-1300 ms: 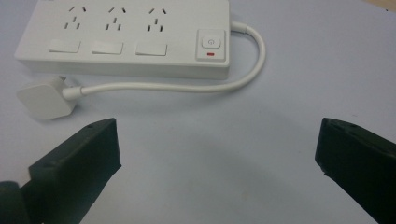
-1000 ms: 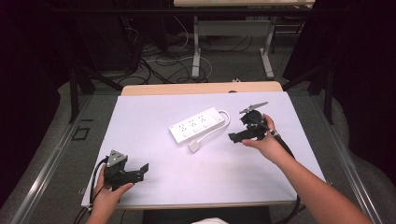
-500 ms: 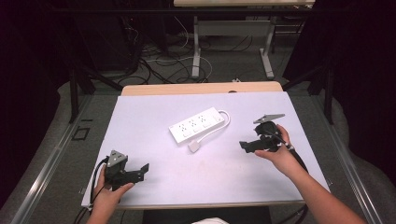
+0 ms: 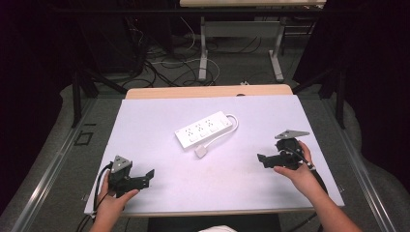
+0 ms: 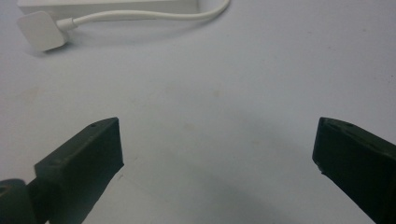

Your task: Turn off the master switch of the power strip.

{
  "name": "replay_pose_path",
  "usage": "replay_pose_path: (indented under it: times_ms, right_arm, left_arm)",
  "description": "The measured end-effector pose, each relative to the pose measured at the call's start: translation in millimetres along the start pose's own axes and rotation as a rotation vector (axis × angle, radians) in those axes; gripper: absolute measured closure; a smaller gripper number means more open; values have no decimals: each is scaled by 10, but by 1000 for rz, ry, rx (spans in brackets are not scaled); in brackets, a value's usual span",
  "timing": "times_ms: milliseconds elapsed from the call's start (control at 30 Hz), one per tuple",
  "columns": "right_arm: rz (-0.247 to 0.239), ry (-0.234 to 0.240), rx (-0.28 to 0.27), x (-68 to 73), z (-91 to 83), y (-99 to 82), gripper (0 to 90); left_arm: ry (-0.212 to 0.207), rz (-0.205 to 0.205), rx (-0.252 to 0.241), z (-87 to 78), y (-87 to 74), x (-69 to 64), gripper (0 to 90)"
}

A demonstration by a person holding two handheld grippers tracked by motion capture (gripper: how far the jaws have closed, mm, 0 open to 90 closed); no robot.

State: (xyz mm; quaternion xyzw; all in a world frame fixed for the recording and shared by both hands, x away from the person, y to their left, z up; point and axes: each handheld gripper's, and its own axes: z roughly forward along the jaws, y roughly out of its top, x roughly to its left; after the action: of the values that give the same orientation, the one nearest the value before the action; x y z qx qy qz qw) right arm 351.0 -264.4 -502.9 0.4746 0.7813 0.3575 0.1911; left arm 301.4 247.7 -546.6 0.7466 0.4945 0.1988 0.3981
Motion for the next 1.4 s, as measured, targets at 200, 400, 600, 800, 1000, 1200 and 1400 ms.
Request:
replay_pose_path:
  times_ms: [200,400,600,800,1000,1200,1400]
  right_arm:
    - [25,-11,-29,-66,-61,-159,11]
    - [35,-52,-50,-169,-124,-312,11]
    - [70,-63,-67,-277,-154,-467,11]
    - [113,-76,-92,-357,-189,-597,11]
    - [140,-98,-103,-424,-201,-720,11]
    - [157,-118,-112,-470,-194,-824,11]
    - [158,-135,-113,-473,-197,-883,11]
  left_arm:
    - [1,0,-1,-3,-1,-1,60]
    - [1,0,1,-1,1,-6,60]
    - [3,-1,1,0,-1,-3,60]
    - [3,-1,0,-1,-1,-3,60]
    - [3,-1,1,0,-1,-5,60]
    - [3,-1,0,6,-2,-9,60]
    - [3,1,0,5,-1,-9,60]
